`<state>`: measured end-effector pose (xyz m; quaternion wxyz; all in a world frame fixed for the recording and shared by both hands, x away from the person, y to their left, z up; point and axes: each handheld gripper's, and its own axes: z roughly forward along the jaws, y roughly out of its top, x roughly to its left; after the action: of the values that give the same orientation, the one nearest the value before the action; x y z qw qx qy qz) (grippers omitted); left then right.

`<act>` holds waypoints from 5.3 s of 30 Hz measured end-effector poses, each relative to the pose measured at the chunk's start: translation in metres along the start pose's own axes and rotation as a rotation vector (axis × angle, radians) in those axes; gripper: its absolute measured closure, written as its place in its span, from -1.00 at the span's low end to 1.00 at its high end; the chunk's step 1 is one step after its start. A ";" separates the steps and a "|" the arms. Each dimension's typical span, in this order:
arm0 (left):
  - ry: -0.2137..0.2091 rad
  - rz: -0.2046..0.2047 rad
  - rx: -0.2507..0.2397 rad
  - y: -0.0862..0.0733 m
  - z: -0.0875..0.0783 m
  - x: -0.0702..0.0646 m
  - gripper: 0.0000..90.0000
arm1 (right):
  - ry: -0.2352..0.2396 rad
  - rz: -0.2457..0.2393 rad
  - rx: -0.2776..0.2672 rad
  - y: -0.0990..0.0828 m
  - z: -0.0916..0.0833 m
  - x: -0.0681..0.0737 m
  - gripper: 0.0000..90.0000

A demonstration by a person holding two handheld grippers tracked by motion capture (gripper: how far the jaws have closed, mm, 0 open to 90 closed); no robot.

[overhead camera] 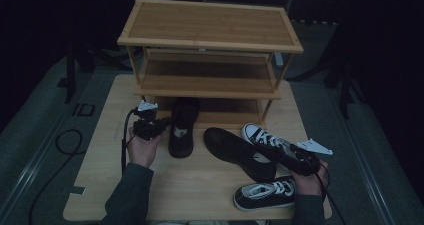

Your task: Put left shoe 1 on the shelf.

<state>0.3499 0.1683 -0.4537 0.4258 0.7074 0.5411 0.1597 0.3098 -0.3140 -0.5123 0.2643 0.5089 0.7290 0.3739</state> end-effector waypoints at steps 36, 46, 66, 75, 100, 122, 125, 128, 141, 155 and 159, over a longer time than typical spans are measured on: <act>-0.015 0.064 0.177 -0.098 0.022 -0.025 0.96 | -0.001 -0.001 0.002 0.000 0.000 0.000 0.01; -0.037 0.080 0.196 -0.094 0.032 -0.034 0.96 | -0.001 -0.002 0.002 0.000 0.000 0.000 0.00; -0.004 0.051 0.154 -0.065 0.046 -0.028 0.96 | -0.001 -0.003 0.003 0.000 0.000 0.000 0.00; 0.018 0.051 0.153 -0.053 0.059 -0.025 0.96 | -0.001 -0.003 0.002 0.000 0.000 0.001 0.00; 0.097 0.031 0.159 -0.023 0.095 -0.013 0.96 | 0.000 -0.003 0.002 0.000 0.000 0.000 0.00; 0.000 0.088 0.135 -0.030 0.075 -0.039 0.60 | 0.000 -0.003 0.002 0.000 0.000 0.000 0.00; -0.016 0.098 0.136 -0.032 0.073 -0.044 0.58 | 0.000 -0.003 0.002 0.000 0.000 0.000 0.00; -0.036 0.104 0.134 -0.034 0.071 -0.049 0.57 | 0.000 -0.003 0.002 0.000 0.000 0.000 0.00; -0.102 0.185 0.190 -0.047 0.076 -0.080 0.75 | 0.000 -0.003 0.002 0.000 0.000 0.001 0.00; -0.167 0.244 0.250 -0.064 0.085 -0.107 1.00 | 0.000 -0.004 0.003 0.000 0.000 0.001 0.00; -0.198 0.275 0.278 -0.071 0.092 -0.122 1.00 | -0.001 -0.005 0.003 0.000 0.000 0.001 0.00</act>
<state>0.3241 0.0225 -0.5343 0.3497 0.8385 0.4120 0.0698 0.3096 -0.3134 -0.5124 0.2647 0.5078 0.7305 0.3720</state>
